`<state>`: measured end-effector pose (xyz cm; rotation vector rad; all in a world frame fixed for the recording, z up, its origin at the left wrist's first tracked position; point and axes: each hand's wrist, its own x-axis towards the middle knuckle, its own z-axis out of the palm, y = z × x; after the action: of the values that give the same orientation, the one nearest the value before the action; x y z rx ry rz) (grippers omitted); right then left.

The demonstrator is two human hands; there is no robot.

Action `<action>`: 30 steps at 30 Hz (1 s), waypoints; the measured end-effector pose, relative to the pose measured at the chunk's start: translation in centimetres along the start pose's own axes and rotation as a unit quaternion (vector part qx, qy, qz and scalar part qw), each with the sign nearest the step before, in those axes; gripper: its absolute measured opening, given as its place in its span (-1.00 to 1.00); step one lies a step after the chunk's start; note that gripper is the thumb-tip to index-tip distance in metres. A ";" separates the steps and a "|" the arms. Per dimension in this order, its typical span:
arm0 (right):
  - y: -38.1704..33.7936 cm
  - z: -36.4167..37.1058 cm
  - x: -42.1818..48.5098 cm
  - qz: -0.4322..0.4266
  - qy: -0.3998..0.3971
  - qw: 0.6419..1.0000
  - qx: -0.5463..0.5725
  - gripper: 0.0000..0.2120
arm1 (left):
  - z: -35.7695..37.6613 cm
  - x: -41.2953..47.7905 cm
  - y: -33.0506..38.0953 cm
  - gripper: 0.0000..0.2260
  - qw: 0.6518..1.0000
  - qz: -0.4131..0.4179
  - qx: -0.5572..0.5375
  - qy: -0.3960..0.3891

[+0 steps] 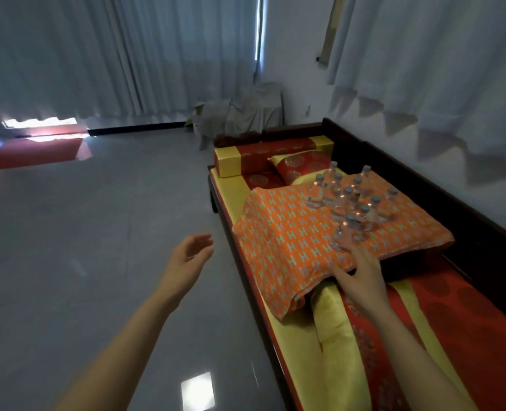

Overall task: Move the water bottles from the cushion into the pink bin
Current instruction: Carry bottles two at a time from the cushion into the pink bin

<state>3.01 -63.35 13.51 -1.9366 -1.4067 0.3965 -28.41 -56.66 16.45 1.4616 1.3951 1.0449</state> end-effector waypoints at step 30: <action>14.3 12.8 22.5 0.404 0.238 0.871 0.150 -0.01 | 26.1 49.8 -3.6 -0.40 0.885 0.112 0.134 -0.432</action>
<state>13.41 -40.45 -1.99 -2.0805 -0.1575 0.4345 -2.96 -7.43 6.15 1.9812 0.7332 0.2183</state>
